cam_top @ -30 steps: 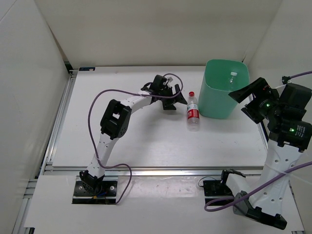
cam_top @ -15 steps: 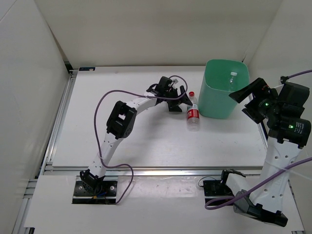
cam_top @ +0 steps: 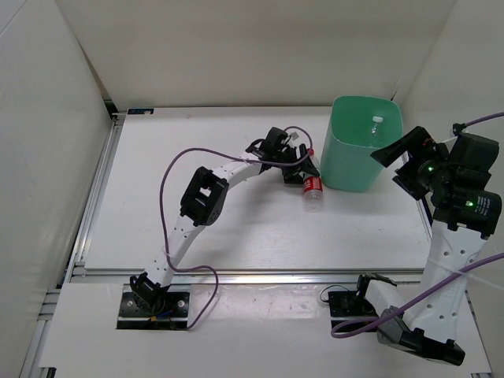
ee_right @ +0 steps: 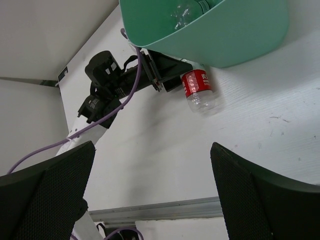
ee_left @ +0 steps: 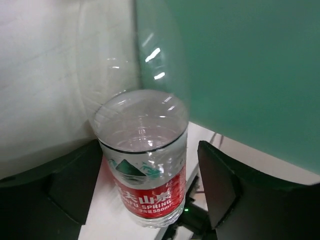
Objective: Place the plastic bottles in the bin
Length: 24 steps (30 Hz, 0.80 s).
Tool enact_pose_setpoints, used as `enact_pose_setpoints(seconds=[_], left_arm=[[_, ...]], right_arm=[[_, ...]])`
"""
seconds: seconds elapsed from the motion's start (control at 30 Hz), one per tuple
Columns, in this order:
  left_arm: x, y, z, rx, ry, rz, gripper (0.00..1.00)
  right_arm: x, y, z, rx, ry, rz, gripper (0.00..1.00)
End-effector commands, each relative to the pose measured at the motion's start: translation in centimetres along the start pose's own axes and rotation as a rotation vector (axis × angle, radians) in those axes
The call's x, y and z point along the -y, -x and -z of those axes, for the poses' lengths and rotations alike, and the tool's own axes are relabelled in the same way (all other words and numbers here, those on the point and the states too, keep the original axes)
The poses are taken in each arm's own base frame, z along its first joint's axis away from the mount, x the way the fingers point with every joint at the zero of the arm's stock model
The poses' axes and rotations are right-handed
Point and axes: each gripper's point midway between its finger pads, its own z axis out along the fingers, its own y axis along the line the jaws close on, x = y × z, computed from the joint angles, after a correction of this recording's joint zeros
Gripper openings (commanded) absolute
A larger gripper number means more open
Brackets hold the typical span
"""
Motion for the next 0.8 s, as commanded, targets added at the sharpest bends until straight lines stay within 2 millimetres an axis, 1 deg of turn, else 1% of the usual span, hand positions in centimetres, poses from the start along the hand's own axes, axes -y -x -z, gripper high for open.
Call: enact_pose_setpoints(seconds=[0.0, 0.03, 0.07, 0.1, 0.13, 0.17, 0.2, 0.27, 0.3, 0.33, 0.37, 0.4, 0.43, 0.5, 0.53, 0.57, 0.6, 0.63, 0.67, 0.7, 0.73, 0.77], left_arm=[[-0.6, -2.3, -0.6, -0.078, -0.003, 0.017, 0.79], [-0.9, -2.7, -0.6, -0.094, -0.001, 0.026, 0.72], [-0.6, -2.7, -0.4, -0.093, -0.003, 0.024, 0.64], [-1.4, -2.6, 0.0, -0.092, 0.009, 0.031, 0.51], [-1.5, -2.8, 0.3, -0.095, 0.013, 0.025, 0.49], [-0.7, -1.8, 1.7, -0.070, 0.005, 0.024, 0.49], [-2.0, -1.9, 2.2, -0.061, 0.040, 0.049, 0.49], [-1.8, -1.0, 4.0, -0.015, 0.063, 0.045, 0.49], [-0.2, 1.1, 6.4, 0.074, 0.076, 0.026, 0.49], [-0.9, 1.4, 7.5, 0.107, 0.110, 0.038, 0.49], [-0.3, 2.4, 8.8, 0.156, 0.126, 0.022, 0.49], [2.0, 4.4, 11.4, 0.238, 0.114, -0.020, 0.49], [3.3, 6.4, 12.7, 0.334, 0.136, -0.054, 0.49], [6.2, 10.2, 15.6, 0.464, 0.120, -0.117, 0.49], [8.0, 11.5, 16.3, 0.508, 0.095, -0.142, 0.49], [13.3, 13.7, 18.4, 0.585, 0.007, -0.220, 0.50], [15.3, 14.5, 19.1, 0.609, -0.035, -0.251, 0.50], [15.9, 15.3, 18.8, 0.625, -0.055, -0.265, 0.50], [19.9, 16.4, 21.1, 0.694, -0.127, -0.302, 0.51], [21.0, 17.0, 21.8, 0.726, -0.146, -0.317, 0.51], [21.7, 17.0, 21.0, 0.738, -0.165, -0.331, 0.51], [23.6, 16.7, 21.5, 0.755, -0.207, -0.360, 0.51]], right_arm=[[0.5, 0.4, -0.4, 0.022, -0.012, 0.027, 1.00], [0.5, 0.4, -0.4, 0.022, -0.012, 0.027, 1.00], [0.7, 0.3, -0.6, 0.015, -0.016, 0.023, 1.00], [0.8, 0.3, -0.8, 0.008, -0.021, 0.020, 1.00], [0.8, 0.3, -0.8, 0.008, -0.021, 0.020, 1.00], [0.8, 0.3, -0.8, 0.008, -0.021, 0.020, 1.00], [0.8, 0.3, -0.8, 0.008, -0.021, 0.020, 1.00], [0.7, 0.4, -1.1, 0.003, -0.013, 0.010, 1.00], [0.7, 0.4, -1.1, 0.003, -0.013, 0.010, 1.00], [0.7, 0.4, -1.1, 0.003, -0.013, 0.010, 1.00], [0.6, 0.6, -1.1, 0.010, -0.008, 0.014, 1.00], [0.4, 0.5, -1.1, 0.005, -0.001, 0.014, 1.00], [0.5, 0.5, -1.4, -0.002, -0.005, 0.010, 1.00], [0.5, 0.5, -1.4, -0.002, -0.005, 0.001, 1.00], [0.5, 0.5, -1.4, -0.002, -0.005, 0.001, 1.00], [0.5, 0.5, -1.4, -0.002, -0.005, 0.001, 1.00], [0.3, 0.7, -1.5, -0.007, 0.003, 0.001, 1.00], [0.3, 0.7, -1.5, -0.007, 0.003, 0.001, 1.00], [0.3, 0.7, -1.5, -0.007, 0.003, 0.001, 1.00], [0.3, 0.7, -1.5, -0.007, 0.003, 0.001, 1.00], [0.1, 0.8, -1.3, 0.000, 0.007, 0.005, 1.00], [0.1, 0.8, -1.3, 0.000, 0.007, 0.005, 1.00]])
